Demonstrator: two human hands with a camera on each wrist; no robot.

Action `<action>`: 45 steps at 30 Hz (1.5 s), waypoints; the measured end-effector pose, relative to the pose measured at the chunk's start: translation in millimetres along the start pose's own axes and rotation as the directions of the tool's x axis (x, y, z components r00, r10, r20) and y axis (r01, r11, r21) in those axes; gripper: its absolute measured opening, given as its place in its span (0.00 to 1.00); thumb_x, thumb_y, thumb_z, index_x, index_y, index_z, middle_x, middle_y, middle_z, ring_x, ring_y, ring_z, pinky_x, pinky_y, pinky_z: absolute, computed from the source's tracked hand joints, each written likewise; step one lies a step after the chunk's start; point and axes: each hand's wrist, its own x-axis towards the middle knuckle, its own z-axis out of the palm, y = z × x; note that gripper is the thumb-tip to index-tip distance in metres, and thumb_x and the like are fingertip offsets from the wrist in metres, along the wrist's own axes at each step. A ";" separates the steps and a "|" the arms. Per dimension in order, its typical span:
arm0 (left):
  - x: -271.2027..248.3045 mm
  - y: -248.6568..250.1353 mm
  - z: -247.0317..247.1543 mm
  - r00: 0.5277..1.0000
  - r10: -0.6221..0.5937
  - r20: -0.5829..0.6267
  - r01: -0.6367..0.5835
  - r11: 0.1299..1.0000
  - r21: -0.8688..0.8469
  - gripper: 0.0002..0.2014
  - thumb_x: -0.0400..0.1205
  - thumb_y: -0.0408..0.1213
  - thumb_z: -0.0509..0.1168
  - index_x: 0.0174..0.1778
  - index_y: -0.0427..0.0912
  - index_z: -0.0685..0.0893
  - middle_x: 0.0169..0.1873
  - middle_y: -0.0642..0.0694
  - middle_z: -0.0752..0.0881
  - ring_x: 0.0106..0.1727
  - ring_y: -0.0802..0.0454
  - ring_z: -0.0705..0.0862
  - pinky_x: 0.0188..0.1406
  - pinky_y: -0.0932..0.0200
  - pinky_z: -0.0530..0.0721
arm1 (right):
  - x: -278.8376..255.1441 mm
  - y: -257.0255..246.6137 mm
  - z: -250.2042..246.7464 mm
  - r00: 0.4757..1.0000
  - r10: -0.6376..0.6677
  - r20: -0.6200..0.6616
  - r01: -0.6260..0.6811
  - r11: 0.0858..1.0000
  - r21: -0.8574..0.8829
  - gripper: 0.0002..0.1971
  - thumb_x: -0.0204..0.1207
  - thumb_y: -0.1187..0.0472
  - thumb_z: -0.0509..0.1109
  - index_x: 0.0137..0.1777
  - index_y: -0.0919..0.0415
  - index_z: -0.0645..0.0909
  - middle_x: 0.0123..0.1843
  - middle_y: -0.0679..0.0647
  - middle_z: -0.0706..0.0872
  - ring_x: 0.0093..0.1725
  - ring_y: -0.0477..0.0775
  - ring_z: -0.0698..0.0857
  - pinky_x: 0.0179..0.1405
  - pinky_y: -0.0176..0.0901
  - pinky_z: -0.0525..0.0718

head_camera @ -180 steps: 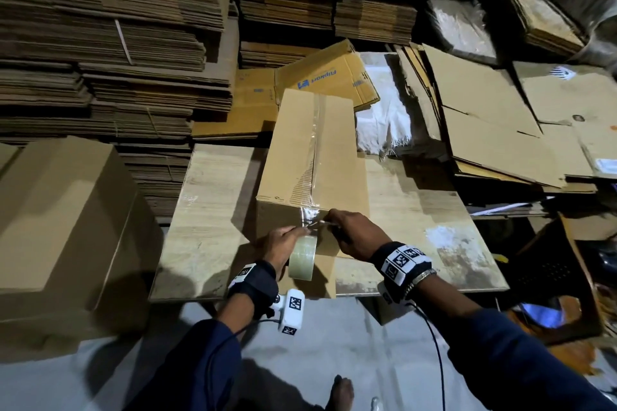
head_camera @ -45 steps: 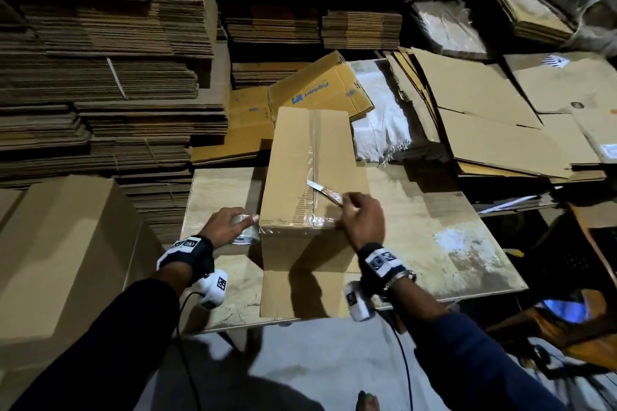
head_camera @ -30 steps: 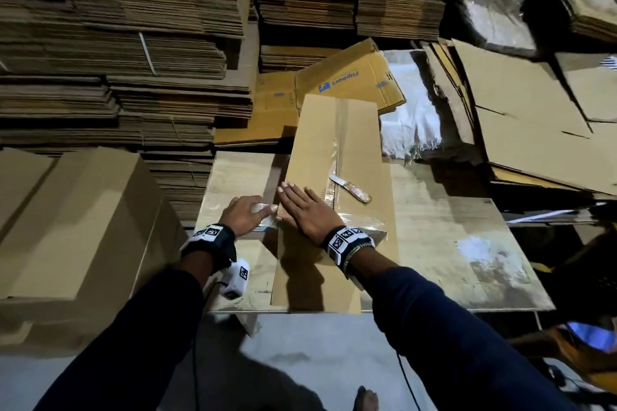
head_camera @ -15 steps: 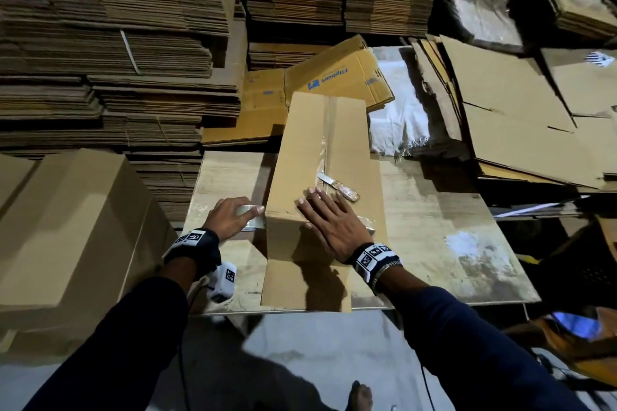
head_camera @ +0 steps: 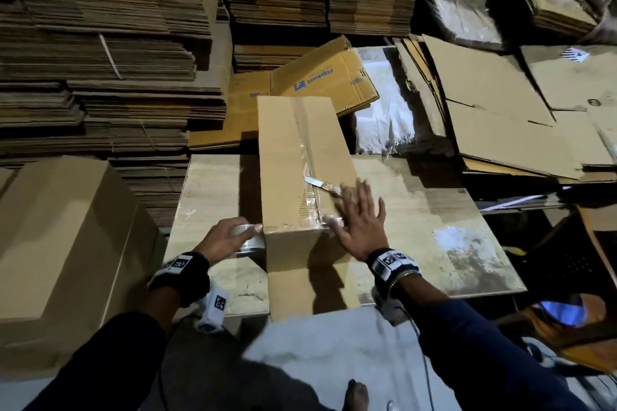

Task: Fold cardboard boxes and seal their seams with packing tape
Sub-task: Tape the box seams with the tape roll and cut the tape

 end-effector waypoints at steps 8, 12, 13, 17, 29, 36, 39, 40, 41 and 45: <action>-4.2 -17.9 30.9 0.966 0.045 -0.253 -0.009 0.990 0.141 0.32 0.80 0.74 0.58 0.36 0.44 0.79 0.37 0.44 0.83 0.47 0.40 0.83 0.53 0.40 0.80 | 42.5 -19.6 20.8 0.669 0.738 -0.093 -0.536 0.564 0.628 0.35 0.90 0.52 0.61 0.91 0.64 0.52 0.92 0.66 0.46 0.92 0.64 0.44 0.86 0.68 0.61; -8.0 -12.2 42.6 0.967 0.035 -0.253 0.010 0.984 0.175 0.31 0.79 0.76 0.54 0.36 0.48 0.76 0.38 0.42 0.82 0.51 0.37 0.82 0.58 0.39 0.80 | 53.9 -16.0 23.8 0.591 0.806 -0.020 -0.533 0.408 0.741 0.34 0.91 0.52 0.58 0.92 0.63 0.50 0.92 0.67 0.44 0.91 0.66 0.45 0.87 0.61 0.58; -10.9 -5.3 48.2 0.972 0.023 -0.234 0.017 0.985 0.170 0.31 0.79 0.75 0.53 0.36 0.48 0.76 0.38 0.42 0.82 0.50 0.37 0.82 0.57 0.40 0.80 | 54.1 -18.2 26.2 0.577 0.816 0.036 -0.539 0.347 0.767 0.35 0.92 0.53 0.58 0.92 0.63 0.48 0.91 0.69 0.44 0.91 0.68 0.45 0.87 0.57 0.57; -18.6 8.3 67.4 0.967 -0.050 -0.249 0.098 0.978 0.183 0.27 0.81 0.72 0.52 0.46 0.51 0.81 0.51 0.40 0.82 0.57 0.37 0.82 0.59 0.46 0.78 | 51.3 -22.8 37.2 0.611 0.777 0.154 -0.521 0.248 0.816 0.38 0.94 0.52 0.54 0.91 0.60 0.33 0.91 0.72 0.44 0.91 0.68 0.44 0.85 0.51 0.51; -39.5 4.2 85.9 0.984 -0.167 -0.054 0.159 0.979 -0.129 0.27 0.82 0.68 0.67 0.34 0.46 0.75 0.29 0.52 0.76 0.34 0.52 0.78 0.40 0.50 0.72 | 64.6 29.9 29.2 0.752 0.639 0.164 -0.563 0.494 0.662 0.38 0.93 0.45 0.53 0.92 0.58 0.37 0.89 0.75 0.48 0.85 0.78 0.62 0.81 0.64 0.68; -33.7 -5.9 80.0 0.978 -0.132 -0.160 0.135 0.991 0.005 0.37 0.71 0.78 0.66 0.30 0.42 0.71 0.21 0.51 0.69 0.25 0.53 0.72 0.33 0.52 0.71 | 66.3 17.7 4.5 0.833 0.551 0.047 -0.524 0.759 0.387 0.35 0.89 0.59 0.60 0.92 0.59 0.50 0.92 0.66 0.46 0.92 0.65 0.46 0.87 0.69 0.51; -32.2 -15.9 75.4 0.967 -0.193 -0.166 0.185 0.981 -0.063 0.31 0.69 0.75 0.72 0.38 0.47 0.81 0.28 0.55 0.83 0.32 0.54 0.83 0.35 0.56 0.79 | 75.4 17.3 -8.2 0.968 0.250 0.003 -0.248 0.955 0.162 0.34 0.85 0.61 0.65 0.90 0.59 0.58 0.93 0.60 0.53 0.92 0.59 0.48 0.85 0.71 0.54; -30.7 -16.4 73.5 0.966 -0.210 -0.153 0.199 0.976 -0.085 0.28 0.68 0.74 0.75 0.43 0.51 0.85 0.35 0.55 0.89 0.38 0.54 0.87 0.37 0.57 0.82 | 80.3 17.2 -12.2 0.991 0.126 0.037 -0.129 0.987 0.101 0.33 0.85 0.59 0.65 0.89 0.59 0.60 0.92 0.59 0.57 0.92 0.59 0.52 0.84 0.71 0.57; -28.5 -17.5 72.2 0.969 -0.209 -0.134 0.197 0.976 -0.097 0.26 0.67 0.73 0.75 0.47 0.56 0.86 0.42 0.55 0.92 0.44 0.55 0.90 0.41 0.57 0.86 | 85.1 16.8 -14.8 0.996 0.011 0.092 -0.016 0.999 0.049 0.32 0.85 0.57 0.65 0.89 0.57 0.62 0.91 0.57 0.61 0.91 0.58 0.56 0.83 0.70 0.59; -22.8 -8.4 57.9 0.993 -0.119 0.012 0.119 0.979 -0.166 0.25 0.65 0.69 0.77 0.52 0.59 0.91 0.53 0.56 0.94 0.56 0.54 0.92 0.66 0.44 0.87 | 97.5 2.6 -38.8 0.972 -0.115 0.207 0.153 0.973 -0.176 0.21 0.85 0.45 0.59 0.71 0.52 0.81 0.69 0.56 0.86 0.68 0.63 0.83 0.65 0.62 0.80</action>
